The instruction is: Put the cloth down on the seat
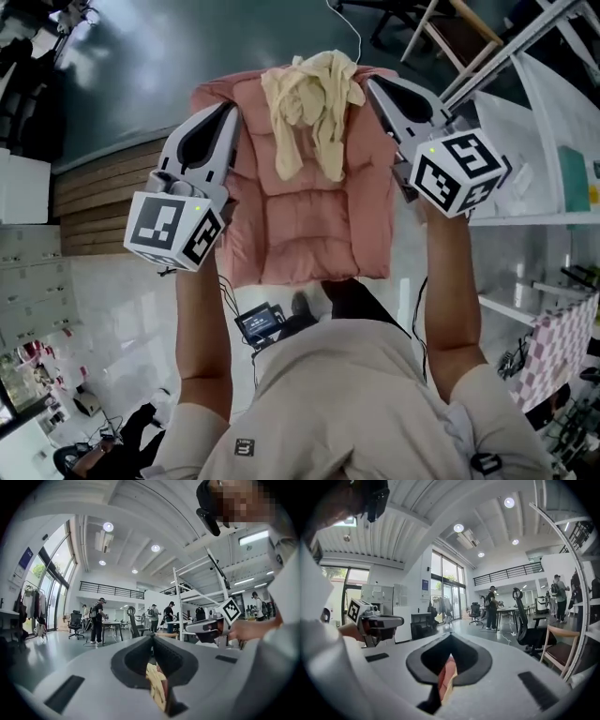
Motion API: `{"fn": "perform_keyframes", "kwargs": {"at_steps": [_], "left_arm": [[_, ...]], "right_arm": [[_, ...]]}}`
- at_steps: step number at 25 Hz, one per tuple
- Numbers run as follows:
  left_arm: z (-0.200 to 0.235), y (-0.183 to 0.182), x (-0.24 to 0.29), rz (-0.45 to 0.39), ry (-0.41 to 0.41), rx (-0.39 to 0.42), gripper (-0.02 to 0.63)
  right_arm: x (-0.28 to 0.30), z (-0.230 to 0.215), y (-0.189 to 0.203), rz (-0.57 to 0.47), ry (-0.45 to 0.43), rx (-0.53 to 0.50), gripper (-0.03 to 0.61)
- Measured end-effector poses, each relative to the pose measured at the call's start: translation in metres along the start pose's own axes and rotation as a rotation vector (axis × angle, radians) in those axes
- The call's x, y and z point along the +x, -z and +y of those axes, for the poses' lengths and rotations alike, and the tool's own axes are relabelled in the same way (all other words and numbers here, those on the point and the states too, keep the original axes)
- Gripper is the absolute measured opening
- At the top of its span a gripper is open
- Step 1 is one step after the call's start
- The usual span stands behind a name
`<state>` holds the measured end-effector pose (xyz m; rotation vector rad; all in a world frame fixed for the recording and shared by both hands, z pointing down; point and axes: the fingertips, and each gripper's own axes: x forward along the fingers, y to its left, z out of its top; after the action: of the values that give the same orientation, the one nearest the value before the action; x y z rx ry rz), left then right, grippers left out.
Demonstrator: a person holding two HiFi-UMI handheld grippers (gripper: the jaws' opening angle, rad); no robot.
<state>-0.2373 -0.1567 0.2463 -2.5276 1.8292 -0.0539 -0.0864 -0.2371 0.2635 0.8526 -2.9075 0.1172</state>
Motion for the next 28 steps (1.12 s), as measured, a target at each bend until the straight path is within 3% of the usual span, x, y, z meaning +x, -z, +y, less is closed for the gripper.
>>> {"fn": "perform_keyframes", "kwargs": {"at_steps": [14, 28], "left_arm": [[-0.062, -0.102, -0.123, -0.104, 0.010, 0.135, 0.018], [-0.086, -0.119, -0.202, -0.138, 0.034, 0.143, 0.018]], "right_arm": [[-0.104, 0.123, -0.081, -0.067, -0.079, -0.129, -0.008], [-0.157, 0.194, -0.101, -0.069, -0.050, -0.203, -0.009]]}}
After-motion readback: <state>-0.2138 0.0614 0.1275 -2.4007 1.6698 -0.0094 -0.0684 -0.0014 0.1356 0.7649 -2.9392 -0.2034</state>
